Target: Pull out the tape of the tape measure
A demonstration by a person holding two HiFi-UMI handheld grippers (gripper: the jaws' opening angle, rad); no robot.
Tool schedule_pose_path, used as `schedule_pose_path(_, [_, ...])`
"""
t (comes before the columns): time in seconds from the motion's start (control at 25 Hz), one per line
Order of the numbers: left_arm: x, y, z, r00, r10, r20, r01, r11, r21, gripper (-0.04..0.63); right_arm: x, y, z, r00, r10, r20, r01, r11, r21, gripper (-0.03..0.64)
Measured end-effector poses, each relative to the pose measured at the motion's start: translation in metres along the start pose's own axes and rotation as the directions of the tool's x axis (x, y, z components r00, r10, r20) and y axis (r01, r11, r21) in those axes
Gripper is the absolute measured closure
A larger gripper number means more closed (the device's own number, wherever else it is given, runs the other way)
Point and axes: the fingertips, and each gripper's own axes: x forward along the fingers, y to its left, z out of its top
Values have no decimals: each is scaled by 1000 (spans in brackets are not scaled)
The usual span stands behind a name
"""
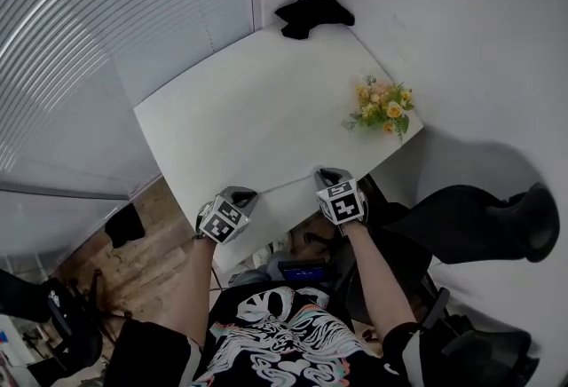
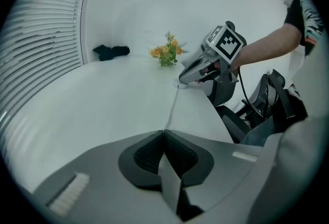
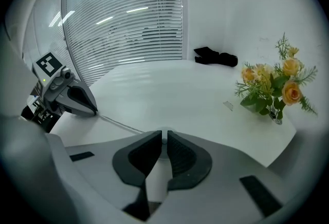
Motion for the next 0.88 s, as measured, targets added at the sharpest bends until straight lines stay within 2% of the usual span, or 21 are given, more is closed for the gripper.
schedule_pose_path(0.2, [-2, 0, 0, 999, 50, 6, -50, 998, -25, 589, -1, 0, 1, 999, -4, 35, 3, 1000, 19, 580])
schedule_pose_path(0.32, [-3, 2, 0, 996, 87, 8, -86, 994, -66, 589, 0, 1, 0, 999, 2, 41, -1, 1000, -4, 580])
schedule_pose_path(0.48, [-6, 4, -3, 992, 128, 9, -125, 982, -142, 589, 0, 1, -2, 999, 20, 31, -19, 1000, -3, 580])
schedule_pose_path(0.68, [-10, 4, -7, 989, 146, 3, -143, 972, -189, 589, -2, 1, -3, 999, 33, 17, -33, 999, 4, 581])
schedule_pose_path(0.88, [-18, 15, -14, 982, 187, 0, -181, 952, -249, 589, 0, 2, -2, 999, 29, 12, -29, 1000, 1, 580])
